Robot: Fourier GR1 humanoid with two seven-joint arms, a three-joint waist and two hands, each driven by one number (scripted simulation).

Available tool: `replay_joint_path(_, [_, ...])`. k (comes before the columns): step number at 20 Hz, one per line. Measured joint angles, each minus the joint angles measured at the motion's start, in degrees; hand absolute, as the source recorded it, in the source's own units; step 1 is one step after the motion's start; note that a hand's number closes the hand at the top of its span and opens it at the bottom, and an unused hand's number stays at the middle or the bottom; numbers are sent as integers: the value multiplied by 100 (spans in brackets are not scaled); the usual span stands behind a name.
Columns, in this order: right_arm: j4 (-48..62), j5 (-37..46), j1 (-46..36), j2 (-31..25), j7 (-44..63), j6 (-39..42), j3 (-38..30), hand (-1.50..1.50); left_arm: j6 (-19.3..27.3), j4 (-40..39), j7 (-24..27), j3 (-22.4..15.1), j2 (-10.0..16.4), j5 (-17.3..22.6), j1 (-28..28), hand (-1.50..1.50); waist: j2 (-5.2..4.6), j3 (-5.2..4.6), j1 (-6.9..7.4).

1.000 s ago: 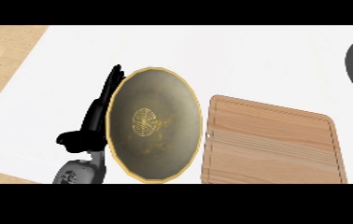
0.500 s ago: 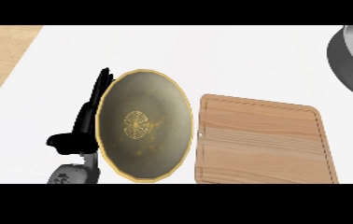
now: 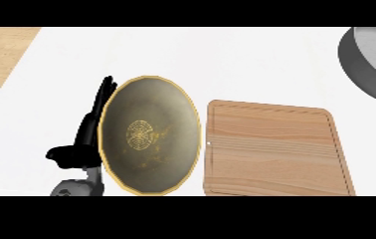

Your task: Pick the eggplant from the cutting board and place it in the pot

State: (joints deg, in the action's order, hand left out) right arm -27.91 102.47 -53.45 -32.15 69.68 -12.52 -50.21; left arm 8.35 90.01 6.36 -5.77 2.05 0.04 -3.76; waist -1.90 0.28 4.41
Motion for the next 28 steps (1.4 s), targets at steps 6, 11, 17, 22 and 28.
replay_joint_path(6, [-135, -304, 141, 212, -132, -383, -676, -150, 14, 1, 54, 64, 8, 22, 52, 0, 65, -69, -68])
replay_joint_path(11, [-641, -273, 254, 439, -602, -1493, -761, -150, 16, -23, 73, 47, 2, 2, 128, 0, 53, -35, -74])
replay_joint_path(17, [-1435, -170, 463, 746, -979, -3294, -903, -150, -4, -21, 40, 110, 35, 44, 89, 0, 55, -13, -105])
replay_joint_path(22, [-1826, -41, 650, 1158, -811, -4442, -1188, -150, 3, 32, -7, 99, 38, 37, 178, 0, 90, -15, -164])
replay_joint_path(28, [-2300, 462, 901, 1797, -524, -5274, -1452, -150, -17, -90, 108, 209, 82, 64, 236, 0, 135, -25, -283])
